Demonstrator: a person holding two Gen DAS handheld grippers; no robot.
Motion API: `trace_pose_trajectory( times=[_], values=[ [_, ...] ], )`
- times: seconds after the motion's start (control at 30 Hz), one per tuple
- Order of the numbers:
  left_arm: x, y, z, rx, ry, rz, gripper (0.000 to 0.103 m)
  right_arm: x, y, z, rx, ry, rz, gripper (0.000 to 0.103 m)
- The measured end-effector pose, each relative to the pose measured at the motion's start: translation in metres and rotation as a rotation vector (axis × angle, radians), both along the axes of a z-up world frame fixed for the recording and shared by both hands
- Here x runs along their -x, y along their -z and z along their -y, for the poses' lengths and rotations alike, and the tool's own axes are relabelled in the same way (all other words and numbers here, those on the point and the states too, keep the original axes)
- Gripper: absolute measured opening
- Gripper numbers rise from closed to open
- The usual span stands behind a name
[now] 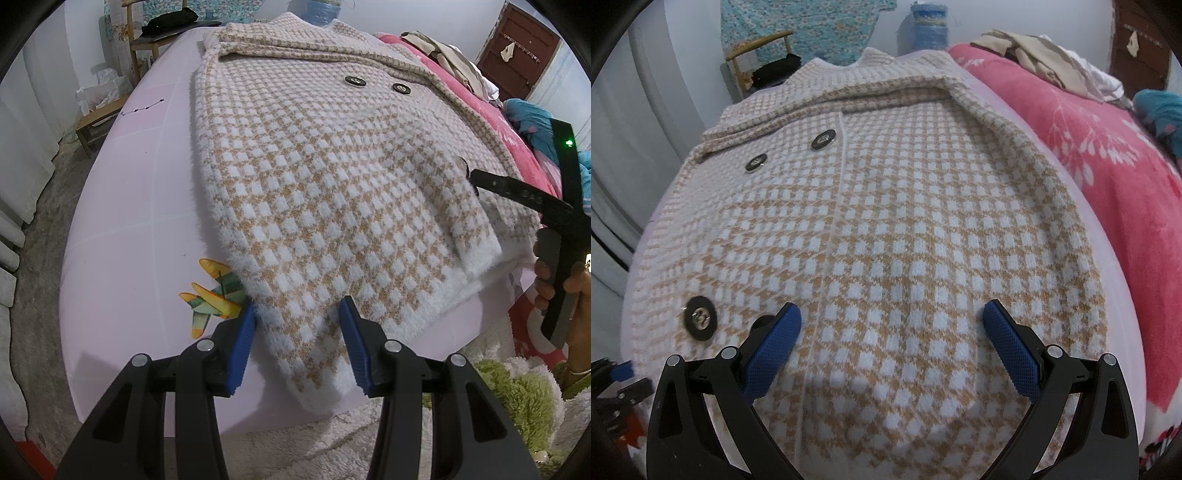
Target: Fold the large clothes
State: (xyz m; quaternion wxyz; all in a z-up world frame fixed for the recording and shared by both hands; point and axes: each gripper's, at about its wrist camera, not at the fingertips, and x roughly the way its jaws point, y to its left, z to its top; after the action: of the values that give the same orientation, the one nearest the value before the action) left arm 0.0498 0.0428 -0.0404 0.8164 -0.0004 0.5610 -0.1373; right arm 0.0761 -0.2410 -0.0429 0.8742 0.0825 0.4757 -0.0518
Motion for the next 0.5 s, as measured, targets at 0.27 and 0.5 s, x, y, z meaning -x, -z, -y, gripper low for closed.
trace_pose_trajectory(
  times=[0.27, 0.5],
  values=[
    [0.000, 0.000, 0.001, -0.003, -0.003, 0.000, 0.045, 0.031, -0.035, 0.049, -0.126, 0.040, 0.072, 0.095],
    [0.000, 0.000, 0.003, -0.018, -0.008, -0.007, 0.045, 0.045, -0.042, 0.089, -0.141, 0.113, 0.070, 0.095]
  ],
)
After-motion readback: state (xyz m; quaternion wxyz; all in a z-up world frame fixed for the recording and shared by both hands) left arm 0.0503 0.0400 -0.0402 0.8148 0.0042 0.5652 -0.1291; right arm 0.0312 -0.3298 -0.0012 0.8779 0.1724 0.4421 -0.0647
